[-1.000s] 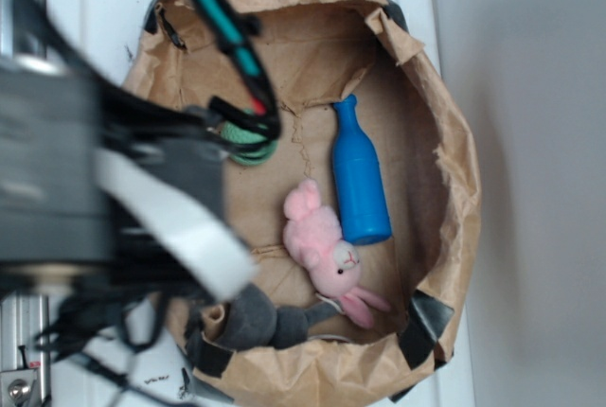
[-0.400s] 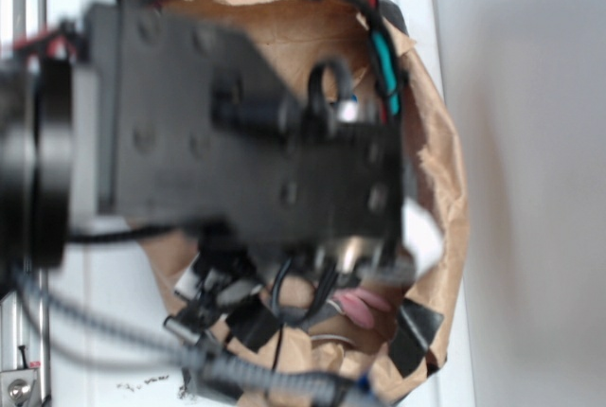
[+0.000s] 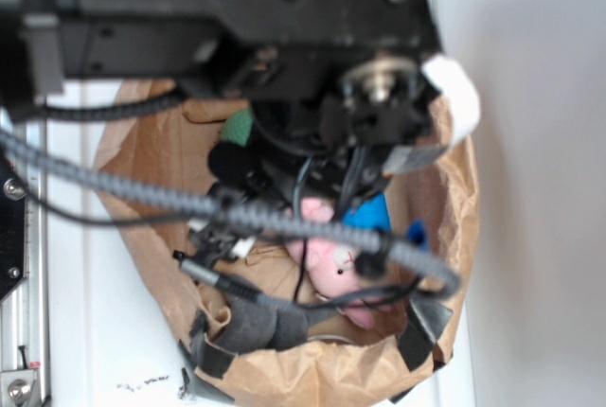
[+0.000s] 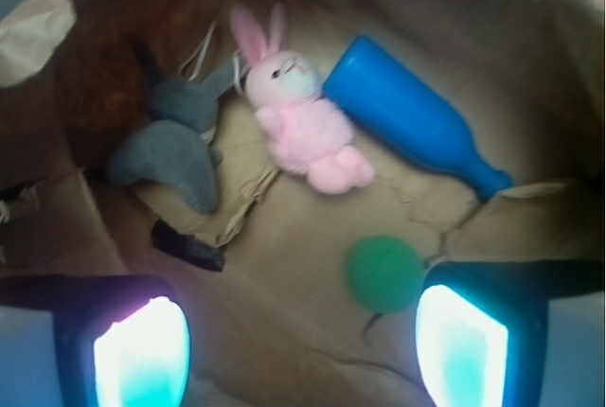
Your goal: Grab the pink bunny.
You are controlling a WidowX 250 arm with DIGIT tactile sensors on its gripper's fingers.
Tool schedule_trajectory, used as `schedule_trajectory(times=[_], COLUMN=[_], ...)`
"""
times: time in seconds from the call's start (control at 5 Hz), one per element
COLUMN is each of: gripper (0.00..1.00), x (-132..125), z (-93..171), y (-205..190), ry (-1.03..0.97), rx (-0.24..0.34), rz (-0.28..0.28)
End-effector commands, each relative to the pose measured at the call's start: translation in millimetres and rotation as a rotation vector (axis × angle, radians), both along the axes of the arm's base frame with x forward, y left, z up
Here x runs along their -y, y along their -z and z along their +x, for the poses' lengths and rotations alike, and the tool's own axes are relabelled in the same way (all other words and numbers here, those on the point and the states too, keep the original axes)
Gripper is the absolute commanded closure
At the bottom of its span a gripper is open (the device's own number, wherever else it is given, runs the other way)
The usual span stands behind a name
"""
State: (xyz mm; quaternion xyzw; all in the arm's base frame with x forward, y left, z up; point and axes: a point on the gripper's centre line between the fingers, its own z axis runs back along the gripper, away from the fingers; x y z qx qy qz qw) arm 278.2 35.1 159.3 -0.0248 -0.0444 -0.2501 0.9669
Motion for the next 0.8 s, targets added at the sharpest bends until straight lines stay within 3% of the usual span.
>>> schedule_trajectory(times=[0.0,0.2,0.4,0.6], gripper=[0.00,0.00,0.00,0.00], x=[29.6,58.2,67.0,61.8], z=[-5.2,0.2,6.4,31.9], y=[30.7,51.1,55.9,52.8], ry=[0.049,0.141,0.182,0.168], rx=[0.078,0.177,0.185,0.178], rz=[0.108,0.135,0.113,0.086])
